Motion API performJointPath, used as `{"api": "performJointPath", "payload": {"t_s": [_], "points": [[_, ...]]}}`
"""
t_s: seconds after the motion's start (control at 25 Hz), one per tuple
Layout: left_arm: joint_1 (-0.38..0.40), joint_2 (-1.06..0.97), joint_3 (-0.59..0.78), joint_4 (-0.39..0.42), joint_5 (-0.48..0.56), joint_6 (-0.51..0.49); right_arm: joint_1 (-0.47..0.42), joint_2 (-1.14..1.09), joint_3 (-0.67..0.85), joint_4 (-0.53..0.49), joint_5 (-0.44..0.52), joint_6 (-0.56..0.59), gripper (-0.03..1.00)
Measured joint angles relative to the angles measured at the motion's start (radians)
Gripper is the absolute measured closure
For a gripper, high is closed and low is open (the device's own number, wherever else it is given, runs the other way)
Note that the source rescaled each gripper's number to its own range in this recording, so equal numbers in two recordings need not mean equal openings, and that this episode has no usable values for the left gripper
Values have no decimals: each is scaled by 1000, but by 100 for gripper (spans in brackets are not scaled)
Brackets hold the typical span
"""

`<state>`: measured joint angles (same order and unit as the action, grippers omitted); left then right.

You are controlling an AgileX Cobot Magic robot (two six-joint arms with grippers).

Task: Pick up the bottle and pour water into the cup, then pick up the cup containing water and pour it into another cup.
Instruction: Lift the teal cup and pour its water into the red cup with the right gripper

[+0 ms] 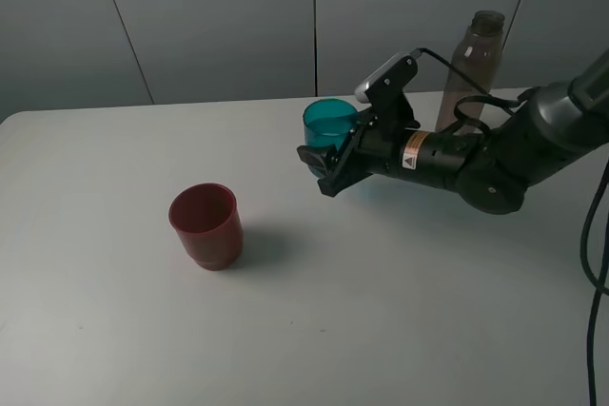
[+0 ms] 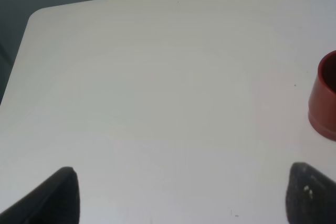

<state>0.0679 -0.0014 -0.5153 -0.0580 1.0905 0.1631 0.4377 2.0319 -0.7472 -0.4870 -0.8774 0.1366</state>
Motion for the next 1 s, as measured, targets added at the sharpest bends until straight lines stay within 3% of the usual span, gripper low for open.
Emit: {"api": "performJointPath", "payload": {"t_s": [0.4, 1.0], "points": [[0, 0, 0, 0, 0, 0, 39, -16, -150, -78, 152, 129, 91], [0, 0, 0, 0, 0, 0, 140, -16, -332, -139, 236, 209, 91]]}}
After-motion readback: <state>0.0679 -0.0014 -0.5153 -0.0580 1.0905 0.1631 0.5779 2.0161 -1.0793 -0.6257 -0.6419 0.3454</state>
